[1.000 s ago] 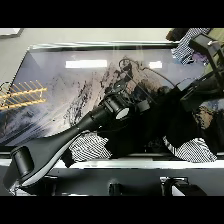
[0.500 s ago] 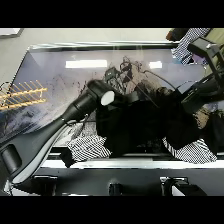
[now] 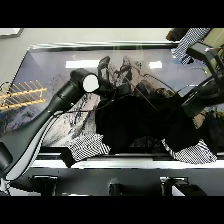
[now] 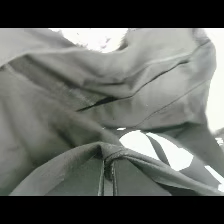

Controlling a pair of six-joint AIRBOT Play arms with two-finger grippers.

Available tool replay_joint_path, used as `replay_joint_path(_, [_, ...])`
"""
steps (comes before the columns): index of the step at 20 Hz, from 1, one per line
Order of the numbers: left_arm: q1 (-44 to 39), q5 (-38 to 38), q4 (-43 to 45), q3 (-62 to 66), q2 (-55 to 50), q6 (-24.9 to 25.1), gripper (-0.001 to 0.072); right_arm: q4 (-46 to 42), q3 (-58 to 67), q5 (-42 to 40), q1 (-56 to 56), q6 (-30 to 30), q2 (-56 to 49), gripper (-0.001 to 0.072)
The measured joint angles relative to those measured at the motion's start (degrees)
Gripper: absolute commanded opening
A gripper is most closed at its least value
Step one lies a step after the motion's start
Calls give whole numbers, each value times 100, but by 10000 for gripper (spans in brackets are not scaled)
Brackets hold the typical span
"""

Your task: Fold the clothes and pants, and hang the long-sleeved shirts on hangers.

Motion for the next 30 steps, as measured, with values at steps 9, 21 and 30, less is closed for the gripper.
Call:
replay_joint_path(9, [461, 365, -551, 0, 55, 551, 24, 57, -4, 94, 2, 4, -2, 30])
replay_joint_path(21, [1126, 433, -863, 39, 76, 1139, 25, 74, -378, 44, 9, 9, -7, 29])
replay_joint_path(30, [1329, 496, -933, 247, 74, 1458, 25, 4, -433, -46, 9, 7, -260, 28])
